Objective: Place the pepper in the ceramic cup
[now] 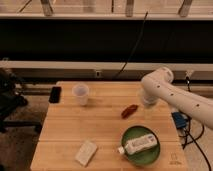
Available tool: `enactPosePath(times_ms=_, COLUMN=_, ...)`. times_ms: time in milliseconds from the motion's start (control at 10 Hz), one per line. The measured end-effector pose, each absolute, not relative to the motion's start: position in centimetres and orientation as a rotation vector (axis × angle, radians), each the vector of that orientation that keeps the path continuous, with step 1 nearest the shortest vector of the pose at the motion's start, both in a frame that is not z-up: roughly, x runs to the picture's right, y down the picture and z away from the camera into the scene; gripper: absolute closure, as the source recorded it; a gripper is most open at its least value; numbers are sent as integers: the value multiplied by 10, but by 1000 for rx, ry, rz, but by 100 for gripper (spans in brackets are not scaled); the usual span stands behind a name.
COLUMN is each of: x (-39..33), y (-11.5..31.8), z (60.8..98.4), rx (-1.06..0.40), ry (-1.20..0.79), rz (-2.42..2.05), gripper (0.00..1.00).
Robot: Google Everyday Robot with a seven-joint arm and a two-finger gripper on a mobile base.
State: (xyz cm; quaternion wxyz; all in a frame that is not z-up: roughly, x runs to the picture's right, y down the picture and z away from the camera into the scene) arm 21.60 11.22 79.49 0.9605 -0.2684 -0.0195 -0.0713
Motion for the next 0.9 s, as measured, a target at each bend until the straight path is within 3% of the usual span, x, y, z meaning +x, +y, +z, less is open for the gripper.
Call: enactPosePath(times_ms=900, x=183, y=129, z=831, rx=-582, ry=-117, rz=-250, gripper=20)
